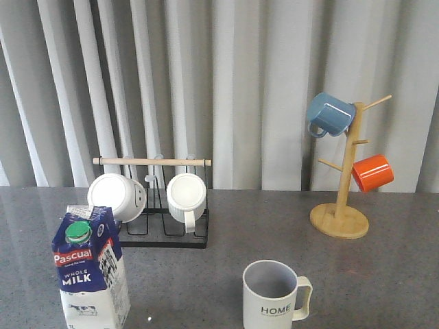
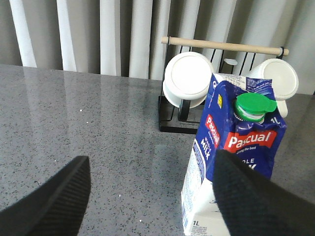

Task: Place milk next to cup
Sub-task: 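Open the right gripper and withdraw it from the mug, then move the left gripper to the carton top and grasp it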

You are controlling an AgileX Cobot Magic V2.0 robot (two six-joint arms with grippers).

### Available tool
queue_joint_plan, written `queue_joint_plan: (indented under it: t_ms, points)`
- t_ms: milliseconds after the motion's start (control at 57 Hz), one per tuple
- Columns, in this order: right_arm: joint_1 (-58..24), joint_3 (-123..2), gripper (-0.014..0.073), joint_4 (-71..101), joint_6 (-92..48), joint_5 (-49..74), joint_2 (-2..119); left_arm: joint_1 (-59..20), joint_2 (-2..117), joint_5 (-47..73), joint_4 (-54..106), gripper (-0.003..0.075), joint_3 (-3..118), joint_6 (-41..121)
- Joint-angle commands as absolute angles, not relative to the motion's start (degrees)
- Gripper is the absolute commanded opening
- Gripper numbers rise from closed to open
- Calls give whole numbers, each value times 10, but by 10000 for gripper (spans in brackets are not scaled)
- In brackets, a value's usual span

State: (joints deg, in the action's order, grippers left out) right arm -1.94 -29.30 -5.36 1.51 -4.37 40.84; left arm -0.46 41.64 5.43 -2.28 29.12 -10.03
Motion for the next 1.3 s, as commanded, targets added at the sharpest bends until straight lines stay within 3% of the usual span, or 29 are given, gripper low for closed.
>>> queue_joint_plan:
  t_ms: [0,526,614,806,1280]
  points:
    - [-17,-313,-8,-58,14,-83,407,-7,414,10,-21,491,311,-101]
    - [-17,-313,-8,-58,14,-83,407,-8,414,6,-4,496,311,-123]
    - [-17,-313,-8,-58,14,-83,407,-16,414,-19,11,547,314,-131]
    - [-17,-313,-7,-58,13,-83,407,-98,446,-28,-16,734,379,-70]
    - [-17,-313,-7,-58,14,-80,407,-162,662,-79,-6,659,497,-103]
